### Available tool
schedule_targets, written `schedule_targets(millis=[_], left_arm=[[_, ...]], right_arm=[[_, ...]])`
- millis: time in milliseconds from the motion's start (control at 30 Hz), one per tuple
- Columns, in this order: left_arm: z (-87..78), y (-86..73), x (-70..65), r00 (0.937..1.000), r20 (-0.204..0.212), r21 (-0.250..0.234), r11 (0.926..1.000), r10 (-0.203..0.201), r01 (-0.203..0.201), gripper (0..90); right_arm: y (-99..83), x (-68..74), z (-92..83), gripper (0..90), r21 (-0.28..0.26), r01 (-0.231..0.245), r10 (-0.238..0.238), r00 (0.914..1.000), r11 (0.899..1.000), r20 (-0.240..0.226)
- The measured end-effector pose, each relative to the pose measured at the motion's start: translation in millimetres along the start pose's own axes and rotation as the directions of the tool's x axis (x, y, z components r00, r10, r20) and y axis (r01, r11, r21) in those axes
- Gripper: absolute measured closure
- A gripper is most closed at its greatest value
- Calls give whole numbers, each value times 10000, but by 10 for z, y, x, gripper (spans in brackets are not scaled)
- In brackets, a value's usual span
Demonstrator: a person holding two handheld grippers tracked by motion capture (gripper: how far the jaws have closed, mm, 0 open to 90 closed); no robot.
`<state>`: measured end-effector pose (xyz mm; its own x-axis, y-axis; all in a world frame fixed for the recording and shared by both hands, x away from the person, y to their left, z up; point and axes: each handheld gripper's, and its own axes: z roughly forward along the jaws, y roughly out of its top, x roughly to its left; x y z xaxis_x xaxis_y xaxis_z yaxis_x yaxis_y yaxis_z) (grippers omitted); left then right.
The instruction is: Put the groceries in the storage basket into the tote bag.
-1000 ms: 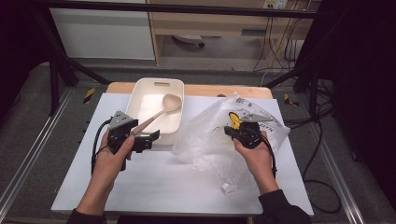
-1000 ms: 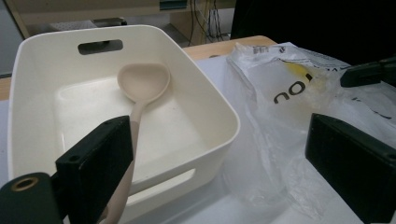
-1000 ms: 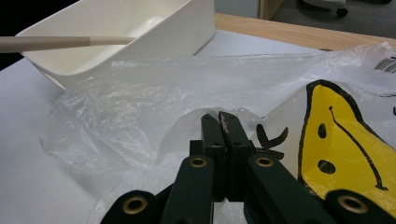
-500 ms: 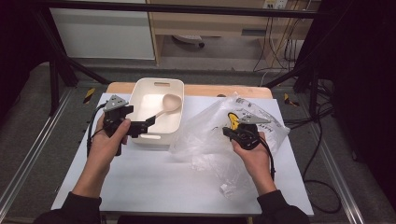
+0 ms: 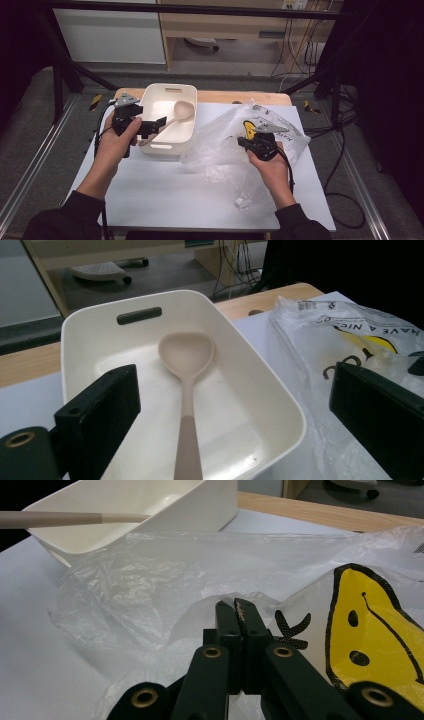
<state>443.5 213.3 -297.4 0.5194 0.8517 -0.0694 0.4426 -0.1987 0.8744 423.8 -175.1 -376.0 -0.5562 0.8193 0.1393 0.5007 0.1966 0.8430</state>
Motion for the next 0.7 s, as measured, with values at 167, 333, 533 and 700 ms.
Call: schedule_targets(millis=[167,333,533,700], left_arm=[[78,-7,10,9999,-160,-34,10000,41,-41,60],[143,43,67,9976,-663,-463,9988,-208,178,59],[205,52,119,9968,-654,-447,9981,-451,422,64],[227,37,185,9954,-793,-349,9981,-530,504,74]], right_arm=[[5,1,0,900,-42,-88,88,10000,10000,-33],[-4,-7,0,900,-30,-92,92,9999,10000,-44],[-5,-7,3,900,12,-77,77,10000,10000,-48],[-2,-5,-7,900,-71,-43,42,10000,10000,-41]])
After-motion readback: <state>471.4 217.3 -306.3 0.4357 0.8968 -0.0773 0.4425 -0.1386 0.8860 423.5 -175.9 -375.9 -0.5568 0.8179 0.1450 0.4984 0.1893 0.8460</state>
